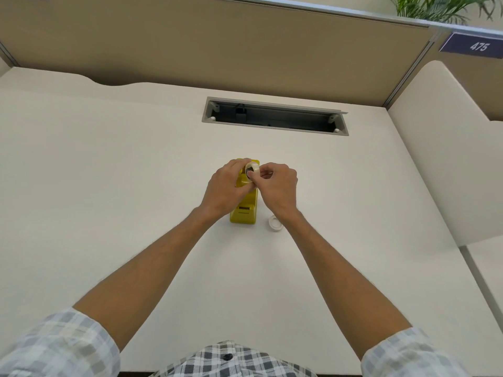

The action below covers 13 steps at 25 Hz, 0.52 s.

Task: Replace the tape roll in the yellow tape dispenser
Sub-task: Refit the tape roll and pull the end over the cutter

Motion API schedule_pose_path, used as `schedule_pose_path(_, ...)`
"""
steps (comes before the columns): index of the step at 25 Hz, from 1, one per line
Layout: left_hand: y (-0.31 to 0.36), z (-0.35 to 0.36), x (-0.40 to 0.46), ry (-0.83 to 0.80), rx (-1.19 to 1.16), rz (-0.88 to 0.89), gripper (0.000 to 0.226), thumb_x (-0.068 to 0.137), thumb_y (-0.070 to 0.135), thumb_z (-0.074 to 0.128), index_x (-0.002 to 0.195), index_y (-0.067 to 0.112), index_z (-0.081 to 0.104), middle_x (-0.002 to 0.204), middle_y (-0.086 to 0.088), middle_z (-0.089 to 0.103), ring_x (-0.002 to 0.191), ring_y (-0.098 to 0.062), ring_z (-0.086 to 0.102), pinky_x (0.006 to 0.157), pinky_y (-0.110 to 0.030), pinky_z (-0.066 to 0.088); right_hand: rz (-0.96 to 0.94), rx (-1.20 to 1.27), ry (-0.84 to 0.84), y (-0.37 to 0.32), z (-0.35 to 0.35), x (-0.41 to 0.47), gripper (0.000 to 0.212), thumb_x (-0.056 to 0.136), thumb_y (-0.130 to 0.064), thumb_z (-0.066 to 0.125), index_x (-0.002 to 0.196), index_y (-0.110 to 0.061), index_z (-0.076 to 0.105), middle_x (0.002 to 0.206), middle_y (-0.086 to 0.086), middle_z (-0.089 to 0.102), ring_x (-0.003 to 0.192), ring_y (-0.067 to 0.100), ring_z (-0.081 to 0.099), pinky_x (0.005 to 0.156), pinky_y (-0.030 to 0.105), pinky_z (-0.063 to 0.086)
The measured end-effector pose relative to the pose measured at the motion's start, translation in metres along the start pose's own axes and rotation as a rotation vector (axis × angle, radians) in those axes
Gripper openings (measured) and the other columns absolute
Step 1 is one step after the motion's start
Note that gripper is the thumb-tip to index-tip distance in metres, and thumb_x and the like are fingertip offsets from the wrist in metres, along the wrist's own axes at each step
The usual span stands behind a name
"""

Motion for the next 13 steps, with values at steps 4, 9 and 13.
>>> schedule_pose_path(4, -0.003, -0.001, 0.004, 0.014, 0.002, -0.004, 0.045, 0.085, 0.025, 0.066, 0.128, 0.016, 0.055, 0.125, -0.002, 0.062, 0.111, -0.019, 0.059, 0.093, -0.04, 0.05, 0.03, 0.001, 0.031, -0.004, 0.003, -0.001, 0.017, 0.079, -0.031, 0.072, 0.076, -0.014, 0.075, 0.065, -0.005, 0.07, 0.063, 0.007, 0.066, 0.063, 0.02, 0.051)
schedule_pose_path(9, -0.01, -0.002, 0.007, -0.042, -0.001, 0.02, 0.051, 0.084, 0.017, 0.066, 0.133, 0.021, 0.052, 0.127, -0.001, 0.061, 0.113, -0.017, 0.057, 0.096, -0.035, 0.048, 0.063, -0.077, 0.024, -0.009, 0.012, 0.002, 0.017, 0.075, -0.029, 0.071, 0.074, -0.012, 0.07, 0.066, -0.001, 0.068, 0.065, 0.016, 0.064, 0.063, 0.031, 0.052)
schedule_pose_path(13, -0.018, 0.0, 0.006, -0.058, 0.0, 0.022, 0.043, 0.082, 0.018, 0.067, 0.124, 0.022, 0.059, 0.12, 0.002, 0.063, 0.112, -0.016, 0.055, 0.096, -0.039, 0.047, 0.086, -0.137, 0.003, -0.008, 0.019, 0.002, 0.016, 0.076, -0.027, 0.068, 0.083, -0.013, 0.065, 0.07, 0.001, 0.067, 0.066, 0.019, 0.063, 0.061, 0.03, 0.051)
Point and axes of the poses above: each hand's wrist, its own x-axis towards the middle knuckle, its own z-axis out of the palm, y = z × x, the point moved 5 cm from there along x, towards the middle knuckle
